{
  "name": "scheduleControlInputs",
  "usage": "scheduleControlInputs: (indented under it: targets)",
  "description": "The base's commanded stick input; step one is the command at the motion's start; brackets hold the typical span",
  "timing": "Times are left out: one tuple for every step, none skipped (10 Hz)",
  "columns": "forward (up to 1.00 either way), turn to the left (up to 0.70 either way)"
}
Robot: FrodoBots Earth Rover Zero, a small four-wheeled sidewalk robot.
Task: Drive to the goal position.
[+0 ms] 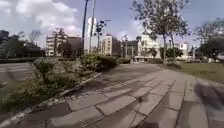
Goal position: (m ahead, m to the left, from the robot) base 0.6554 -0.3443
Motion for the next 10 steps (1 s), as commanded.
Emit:
scheduleControlInputs:
  targets:
    - [0.70,0.00]
    - [0.70,0.00]
    - [0.70,-0.05]
    - [0.70,-0.09]
    - [0.70,-0.14]
    - [0.70,-0.19]
    - [0.70,-0.23]
    - [0.70,-0.28]
    - [0.70,-0.32]
    - [0.70,-0.35]
